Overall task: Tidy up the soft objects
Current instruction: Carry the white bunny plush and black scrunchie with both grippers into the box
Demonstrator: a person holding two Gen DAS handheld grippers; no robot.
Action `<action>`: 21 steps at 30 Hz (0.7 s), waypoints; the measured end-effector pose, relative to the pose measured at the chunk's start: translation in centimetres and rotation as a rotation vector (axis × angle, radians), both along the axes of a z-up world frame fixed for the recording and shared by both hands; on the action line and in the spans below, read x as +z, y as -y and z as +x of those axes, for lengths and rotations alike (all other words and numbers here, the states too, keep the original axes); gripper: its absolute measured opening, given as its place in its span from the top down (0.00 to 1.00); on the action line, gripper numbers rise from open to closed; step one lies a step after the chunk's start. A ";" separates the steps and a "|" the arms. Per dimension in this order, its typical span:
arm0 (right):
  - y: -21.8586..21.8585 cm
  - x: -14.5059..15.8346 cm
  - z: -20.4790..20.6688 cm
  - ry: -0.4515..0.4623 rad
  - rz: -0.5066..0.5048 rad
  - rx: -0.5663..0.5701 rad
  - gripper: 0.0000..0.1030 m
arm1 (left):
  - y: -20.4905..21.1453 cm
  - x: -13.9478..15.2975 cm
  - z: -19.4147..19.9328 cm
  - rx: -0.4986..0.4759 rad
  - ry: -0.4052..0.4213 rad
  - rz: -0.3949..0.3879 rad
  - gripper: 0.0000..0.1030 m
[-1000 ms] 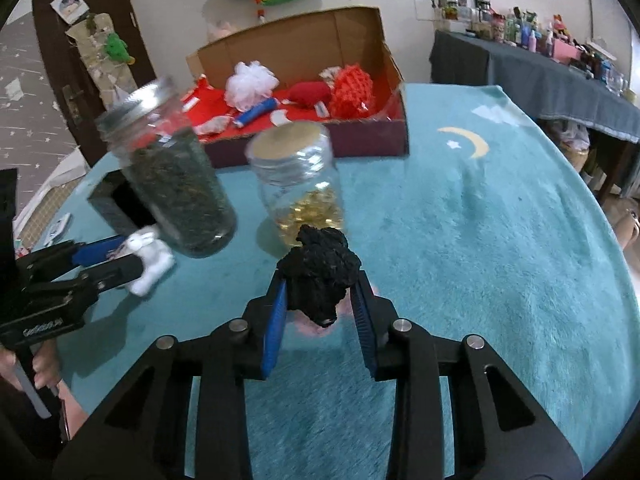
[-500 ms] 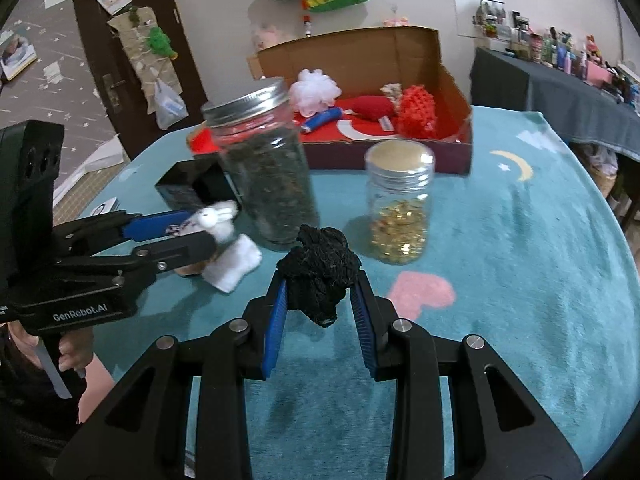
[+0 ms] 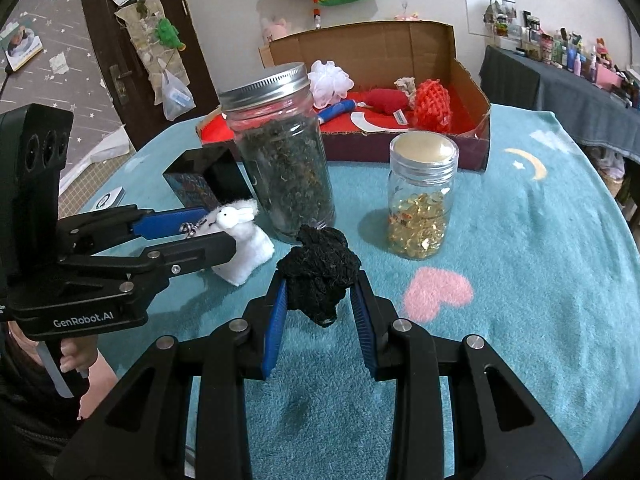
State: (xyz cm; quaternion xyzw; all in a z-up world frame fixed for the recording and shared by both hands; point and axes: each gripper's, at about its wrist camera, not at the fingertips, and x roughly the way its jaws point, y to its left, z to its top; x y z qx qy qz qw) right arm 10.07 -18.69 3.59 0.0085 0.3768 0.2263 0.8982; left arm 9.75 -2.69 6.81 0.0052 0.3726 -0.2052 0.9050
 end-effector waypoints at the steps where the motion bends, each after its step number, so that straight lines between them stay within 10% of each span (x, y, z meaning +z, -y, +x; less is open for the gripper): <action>1: 0.0 0.0 0.0 0.000 -0.001 0.000 0.70 | -0.2 0.0 0.1 0.003 -0.003 -0.001 0.53; 21: 3.7 -0.2 1.0 -0.028 -0.017 -0.093 0.70 | -6.8 -0.4 -0.8 0.131 -0.046 -0.005 0.53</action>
